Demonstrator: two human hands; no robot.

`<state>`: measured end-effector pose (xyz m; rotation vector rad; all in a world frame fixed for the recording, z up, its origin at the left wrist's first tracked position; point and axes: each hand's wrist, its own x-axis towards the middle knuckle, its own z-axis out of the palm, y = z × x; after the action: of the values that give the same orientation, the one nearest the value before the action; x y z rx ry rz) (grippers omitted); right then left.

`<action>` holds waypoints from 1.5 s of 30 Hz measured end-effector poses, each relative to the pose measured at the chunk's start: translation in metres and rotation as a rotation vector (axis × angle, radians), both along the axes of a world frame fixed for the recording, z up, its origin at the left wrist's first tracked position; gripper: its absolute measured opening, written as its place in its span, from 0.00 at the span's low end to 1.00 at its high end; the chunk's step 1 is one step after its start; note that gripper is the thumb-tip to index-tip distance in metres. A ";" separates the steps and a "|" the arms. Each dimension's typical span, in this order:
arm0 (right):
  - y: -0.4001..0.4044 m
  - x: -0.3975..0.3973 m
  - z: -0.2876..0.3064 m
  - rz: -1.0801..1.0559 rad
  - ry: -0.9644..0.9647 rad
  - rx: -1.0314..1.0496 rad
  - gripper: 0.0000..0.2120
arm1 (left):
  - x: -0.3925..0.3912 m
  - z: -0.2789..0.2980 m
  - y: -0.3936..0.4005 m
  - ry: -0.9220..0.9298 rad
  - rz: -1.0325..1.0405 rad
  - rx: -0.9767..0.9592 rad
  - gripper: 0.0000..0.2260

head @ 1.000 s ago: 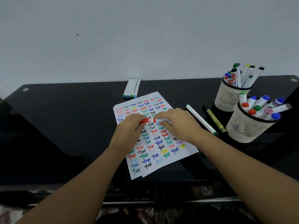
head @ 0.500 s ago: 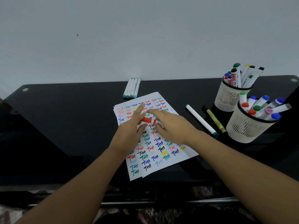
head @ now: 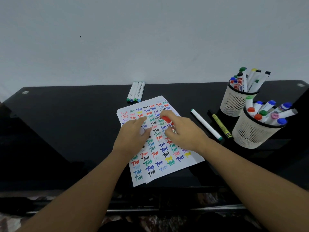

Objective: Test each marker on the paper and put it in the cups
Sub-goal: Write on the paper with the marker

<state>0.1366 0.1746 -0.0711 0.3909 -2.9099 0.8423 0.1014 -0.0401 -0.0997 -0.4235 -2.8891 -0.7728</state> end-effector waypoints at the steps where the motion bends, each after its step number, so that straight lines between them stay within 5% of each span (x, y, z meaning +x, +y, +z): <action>1: 0.000 0.000 -0.001 -0.011 -0.018 -0.018 0.20 | 0.000 0.000 0.000 0.001 -0.001 -0.008 0.27; 6: 0.005 0.000 0.006 -0.035 -0.136 -0.147 0.25 | -0.004 -0.003 0.000 0.033 -0.056 -0.103 0.33; 12: 0.014 -0.003 0.022 -0.215 -0.184 -0.523 0.15 | -0.005 -0.001 0.001 -0.014 -0.062 -0.147 0.34; 20: 0.026 0.001 0.029 -0.271 -0.175 -0.670 0.11 | -0.005 0.001 0.001 -0.034 -0.056 -0.167 0.34; 24: 0.028 0.009 0.034 -0.353 -0.110 -0.460 0.19 | -0.004 0.002 0.001 -0.037 -0.052 -0.162 0.34; 27: 0.034 0.011 0.037 -0.357 0.026 -0.326 0.13 | -0.003 0.002 0.001 -0.039 -0.050 -0.164 0.34; 37: 0.089 0.022 0.113 -0.478 0.319 -0.180 0.13 | -0.005 0.001 0.000 -0.036 -0.064 -0.150 0.34; 45: 0.162 0.022 0.136 -0.725 0.283 -0.117 0.16 | -0.004 0.002 0.001 -0.037 -0.060 -0.152 0.34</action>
<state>0.1589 0.3365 0.0648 -0.4907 -2.4249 0.7407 0.0973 -0.0388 -0.0981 -0.5201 -2.9938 -0.5768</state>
